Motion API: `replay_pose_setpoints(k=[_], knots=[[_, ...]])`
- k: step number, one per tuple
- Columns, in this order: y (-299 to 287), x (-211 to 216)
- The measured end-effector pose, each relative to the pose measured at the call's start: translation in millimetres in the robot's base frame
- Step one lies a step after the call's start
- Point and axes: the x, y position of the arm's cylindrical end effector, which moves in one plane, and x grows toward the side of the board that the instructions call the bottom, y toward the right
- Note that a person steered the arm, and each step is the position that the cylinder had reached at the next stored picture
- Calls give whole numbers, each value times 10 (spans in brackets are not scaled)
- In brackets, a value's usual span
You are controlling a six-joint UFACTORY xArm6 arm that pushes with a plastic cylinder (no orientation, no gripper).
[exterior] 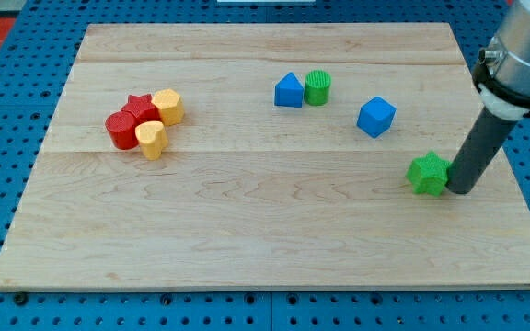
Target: Slide the green star towards bottom right
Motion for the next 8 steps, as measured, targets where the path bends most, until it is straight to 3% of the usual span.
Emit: replay_pose_setpoints(k=[1,2,3,4,5,6,7,8], knots=[[273,-410],[-188,-453],[-602,-200],[-544,136],[-728,-71],[-1258,37],[-1153,377],[-1095,377]])
